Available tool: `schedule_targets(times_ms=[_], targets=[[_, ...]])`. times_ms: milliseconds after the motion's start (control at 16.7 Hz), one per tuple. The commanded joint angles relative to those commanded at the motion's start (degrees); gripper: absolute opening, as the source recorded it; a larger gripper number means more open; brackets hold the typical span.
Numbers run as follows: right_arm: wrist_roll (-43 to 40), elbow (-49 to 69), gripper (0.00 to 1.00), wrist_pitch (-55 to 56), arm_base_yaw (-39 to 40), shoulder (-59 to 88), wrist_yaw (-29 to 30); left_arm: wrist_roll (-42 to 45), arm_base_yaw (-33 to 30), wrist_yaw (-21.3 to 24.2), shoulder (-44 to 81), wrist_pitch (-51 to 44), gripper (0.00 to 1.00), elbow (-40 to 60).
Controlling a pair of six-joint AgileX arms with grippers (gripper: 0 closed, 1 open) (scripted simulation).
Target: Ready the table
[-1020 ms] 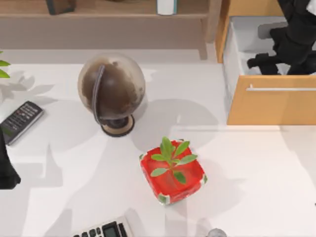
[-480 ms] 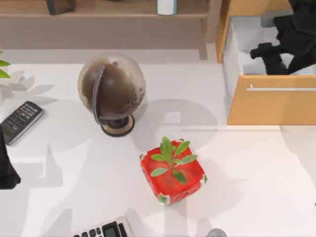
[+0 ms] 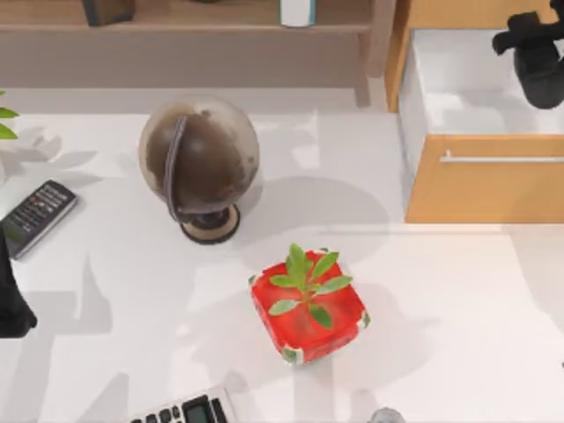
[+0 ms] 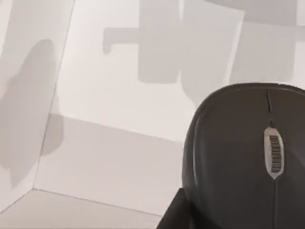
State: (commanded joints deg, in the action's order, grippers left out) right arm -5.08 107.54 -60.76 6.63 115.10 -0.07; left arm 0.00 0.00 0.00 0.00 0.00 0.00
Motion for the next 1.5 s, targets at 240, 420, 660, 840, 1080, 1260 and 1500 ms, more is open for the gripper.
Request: schedule_targets(times_ms=[240, 420, 660, 840, 1080, 1260, 1500], targets=[[-0.74, -11.68, 0.0, 2.55, -1.64, -11.83, -0.38, 0.0, 0.0, 0.0, 0.0, 0.0, 1.0, 0.0], [-0.99, -22.51, 0.0, 4.2, -3.03, -20.16, -0.65, 0.0, 0.0, 0.0, 0.0, 0.0, 1.0, 0.0], [-1.02, -38.1, 0.0, 6.16, -5.08, -30.42, -0.93, 0.0, 0.0, 0.0, 0.0, 0.0, 1.0, 0.0], [-0.9, -49.57, 0.0, 7.46, -6.72, -37.23, -1.03, 0.0, 0.0, 0.0, 0.0, 0.0, 1.0, 0.0], [-0.72, -63.11, 0.0, 8.81, -8.83, -44.51, -0.9, 0.0, 0.0, 0.0, 0.0, 0.0, 1.0, 0.0], [-0.62, -70.91, 0.0, 9.52, -10.08, -48.33, -0.66, 0.0, 0.0, 0.0, 0.0, 0.0, 1.0, 0.0], [-0.58, -76.8, 0.0, 10.07, -11.03, -51.1, -0.39, 0.0, 0.0, 0.0, 0.0, 0.0, 1.0, 0.0]])
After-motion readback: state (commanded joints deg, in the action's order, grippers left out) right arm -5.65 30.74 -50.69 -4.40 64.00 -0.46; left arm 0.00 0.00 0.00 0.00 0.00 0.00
